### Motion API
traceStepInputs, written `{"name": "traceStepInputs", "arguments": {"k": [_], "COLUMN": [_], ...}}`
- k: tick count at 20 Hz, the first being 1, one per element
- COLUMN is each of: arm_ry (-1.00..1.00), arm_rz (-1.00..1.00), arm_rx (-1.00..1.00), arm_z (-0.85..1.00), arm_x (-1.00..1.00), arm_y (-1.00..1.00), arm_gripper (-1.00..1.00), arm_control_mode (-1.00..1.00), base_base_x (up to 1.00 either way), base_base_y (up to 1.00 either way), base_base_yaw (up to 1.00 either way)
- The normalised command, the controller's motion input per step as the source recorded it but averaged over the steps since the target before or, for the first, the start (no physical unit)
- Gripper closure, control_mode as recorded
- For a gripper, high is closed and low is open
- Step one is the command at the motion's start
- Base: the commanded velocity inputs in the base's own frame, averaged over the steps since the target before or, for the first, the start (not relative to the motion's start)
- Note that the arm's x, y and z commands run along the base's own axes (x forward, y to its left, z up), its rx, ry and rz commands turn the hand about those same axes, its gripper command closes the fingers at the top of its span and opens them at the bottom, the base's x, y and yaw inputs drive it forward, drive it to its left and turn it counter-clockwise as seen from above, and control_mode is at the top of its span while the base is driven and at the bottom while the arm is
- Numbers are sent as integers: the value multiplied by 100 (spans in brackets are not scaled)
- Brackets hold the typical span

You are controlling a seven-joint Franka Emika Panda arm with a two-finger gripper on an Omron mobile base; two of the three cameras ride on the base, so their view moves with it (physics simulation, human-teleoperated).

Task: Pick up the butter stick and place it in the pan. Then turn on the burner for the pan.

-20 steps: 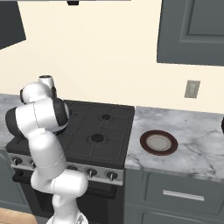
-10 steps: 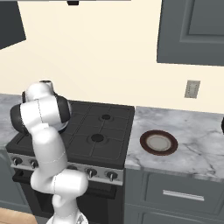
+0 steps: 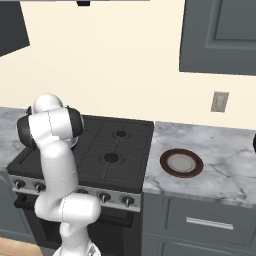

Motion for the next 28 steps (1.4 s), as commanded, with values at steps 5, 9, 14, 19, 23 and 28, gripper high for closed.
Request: {"name": "traceStepInputs", "arguments": {"k": [5,9,14,19,23,28], "arm_ry": [0,0,0,-3,-15,-15], "arm_rz": [0,0,0,0,0,0], "arm_rx": [0,0,0,0,0,0], "arm_z": [-15,-2,0,0,15,40], "arm_x": [20,5,0,-1,-18,-38], "arm_y": [2,0,0,0,13,5], "arm_gripper": [100,-100,-100,-100,-100,-100], "arm_control_mode": [-100,-100,-100,-100,-100,-100], "base_base_x": [0,0,0,0,0,0], "base_base_y": [0,0,0,0,0,0], "base_base_yaw": [0,0,0,0,0,0]}}
